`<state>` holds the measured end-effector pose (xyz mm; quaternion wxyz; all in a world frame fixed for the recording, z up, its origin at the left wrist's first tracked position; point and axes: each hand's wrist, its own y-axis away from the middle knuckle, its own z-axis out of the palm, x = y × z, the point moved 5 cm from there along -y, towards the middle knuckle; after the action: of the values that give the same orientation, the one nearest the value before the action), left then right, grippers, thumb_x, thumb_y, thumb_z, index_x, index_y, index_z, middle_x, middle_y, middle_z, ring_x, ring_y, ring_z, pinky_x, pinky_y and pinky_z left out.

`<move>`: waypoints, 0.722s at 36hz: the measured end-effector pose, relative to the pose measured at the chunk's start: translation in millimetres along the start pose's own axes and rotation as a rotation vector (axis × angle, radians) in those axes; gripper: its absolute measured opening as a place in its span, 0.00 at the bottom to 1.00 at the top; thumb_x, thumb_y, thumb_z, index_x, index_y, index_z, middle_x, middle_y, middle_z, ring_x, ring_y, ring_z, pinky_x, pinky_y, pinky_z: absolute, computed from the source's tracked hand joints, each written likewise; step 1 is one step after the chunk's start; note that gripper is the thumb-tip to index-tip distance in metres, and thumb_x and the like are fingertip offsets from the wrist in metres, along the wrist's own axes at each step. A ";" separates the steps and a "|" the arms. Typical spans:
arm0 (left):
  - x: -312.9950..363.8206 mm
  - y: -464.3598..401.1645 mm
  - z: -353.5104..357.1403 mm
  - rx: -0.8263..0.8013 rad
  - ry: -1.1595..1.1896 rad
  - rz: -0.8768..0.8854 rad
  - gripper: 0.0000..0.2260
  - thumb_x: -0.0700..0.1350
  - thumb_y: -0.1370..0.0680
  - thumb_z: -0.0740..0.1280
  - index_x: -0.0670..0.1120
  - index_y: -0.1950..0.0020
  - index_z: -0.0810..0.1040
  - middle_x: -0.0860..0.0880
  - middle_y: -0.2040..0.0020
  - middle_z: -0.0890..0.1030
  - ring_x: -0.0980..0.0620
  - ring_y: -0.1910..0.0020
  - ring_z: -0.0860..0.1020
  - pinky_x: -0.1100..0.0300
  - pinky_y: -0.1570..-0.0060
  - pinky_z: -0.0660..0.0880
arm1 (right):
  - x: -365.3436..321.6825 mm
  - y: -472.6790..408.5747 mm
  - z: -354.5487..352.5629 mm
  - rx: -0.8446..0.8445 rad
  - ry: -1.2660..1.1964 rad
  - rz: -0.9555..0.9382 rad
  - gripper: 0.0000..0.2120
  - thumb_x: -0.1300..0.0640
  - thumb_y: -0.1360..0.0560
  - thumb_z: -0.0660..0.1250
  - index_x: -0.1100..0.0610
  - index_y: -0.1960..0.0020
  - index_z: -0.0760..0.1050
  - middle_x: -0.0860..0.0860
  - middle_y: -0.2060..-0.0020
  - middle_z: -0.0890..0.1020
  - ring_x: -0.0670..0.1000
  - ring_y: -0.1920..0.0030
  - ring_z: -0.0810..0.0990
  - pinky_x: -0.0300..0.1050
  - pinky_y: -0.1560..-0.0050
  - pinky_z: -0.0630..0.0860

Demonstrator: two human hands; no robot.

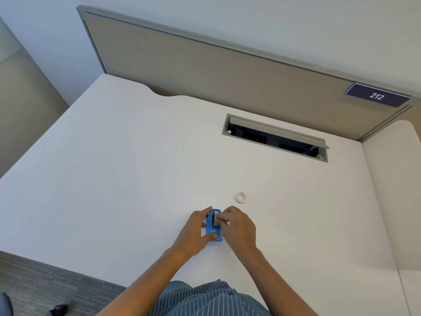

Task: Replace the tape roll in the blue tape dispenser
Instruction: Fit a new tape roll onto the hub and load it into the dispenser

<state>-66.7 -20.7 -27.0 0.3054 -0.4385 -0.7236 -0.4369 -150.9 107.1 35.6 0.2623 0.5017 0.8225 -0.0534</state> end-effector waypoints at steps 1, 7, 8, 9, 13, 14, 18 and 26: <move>0.2 0.1 -0.1 0.002 -0.001 -0.001 0.39 0.50 0.25 0.78 0.52 0.19 0.63 0.51 0.27 0.72 0.56 0.42 0.77 0.72 0.48 0.73 | -0.7 0.3 -0.3 0.002 0.000 -0.007 0.10 0.52 0.16 0.69 0.48 0.38 0.86 0.44 0.48 0.84 0.44 0.56 0.77 0.28 0.65 0.63; 0.8 0.3 0.8 0.005 0.000 -0.002 0.39 0.51 0.25 0.78 0.52 0.19 0.63 0.51 0.27 0.72 0.56 0.42 0.77 0.67 0.44 0.74 | -1.6 3.6 3.7 0.015 0.044 -0.059 0.09 0.56 0.18 0.70 0.50 0.44 0.88 0.45 0.53 0.83 0.46 0.58 0.80 0.30 0.62 0.69; 0.7 0.3 0.8 0.005 0.000 -0.002 0.39 0.51 0.25 0.78 0.52 0.19 0.63 0.51 0.27 0.72 0.56 0.43 0.78 0.68 0.44 0.74 | -1.1 4.0 4.8 0.022 0.053 -0.069 0.08 0.57 0.19 0.70 0.50 0.45 0.88 0.45 0.54 0.83 0.46 0.58 0.80 0.33 0.62 0.72; 0.1 0.1 0.7 0.006 -0.003 -0.001 0.39 0.51 0.25 0.78 0.52 0.19 0.63 0.51 0.27 0.72 0.56 0.43 0.78 0.68 0.44 0.74 | -0.4 4.6 5.8 0.031 0.064 -0.082 0.08 0.58 0.19 0.70 0.51 0.46 0.88 0.46 0.54 0.83 0.46 0.58 0.80 0.36 0.62 0.75; -1.4 -0.4 0.8 0.009 -0.009 0.008 0.39 0.51 0.25 0.78 0.53 0.18 0.62 0.51 0.27 0.72 0.56 0.42 0.78 0.68 0.46 0.74 | 1.1 6.1 9.1 0.067 0.110 -0.151 0.05 0.59 0.24 0.74 0.52 0.50 0.87 0.46 0.58 0.82 0.48 0.61 0.81 0.44 0.69 0.81; -1.2 -0.6 0.8 0.012 -0.008 0.011 0.39 0.51 0.25 0.78 0.53 0.18 0.62 0.51 0.27 0.72 0.56 0.42 0.78 0.67 0.45 0.75 | 1.0 6.1 9.8 0.070 0.130 -0.173 0.05 0.60 0.25 0.76 0.52 0.51 0.86 0.46 0.58 0.82 0.48 0.62 0.81 0.44 0.71 0.80; -1.1 -1.0 1.1 0.015 -0.005 0.011 0.39 0.50 0.25 0.78 0.53 0.18 0.62 0.51 0.27 0.72 0.55 0.42 0.78 0.64 0.42 0.75 | -1.8 6.1 11.5 0.068 0.214 -0.269 0.10 0.60 0.31 0.82 0.52 0.54 0.84 0.46 0.60 0.81 0.47 0.64 0.80 0.37 0.75 0.70; 0.5 -2.8 -0.1 0.036 -0.015 0.049 0.40 0.51 0.26 0.79 0.53 0.18 0.63 0.52 0.28 0.71 0.55 0.37 0.75 0.59 0.34 0.75 | 0.8 3.8 19.0 0.017 0.247 -0.281 0.16 0.59 0.34 0.83 0.53 0.50 0.82 0.47 0.57 0.81 0.48 0.63 0.80 0.38 0.74 0.72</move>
<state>-69.4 -21.3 -27.6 0.3183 -0.4538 -0.7228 -0.4127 -140.7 102.9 19.5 0.1450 0.3867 0.9101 -0.0348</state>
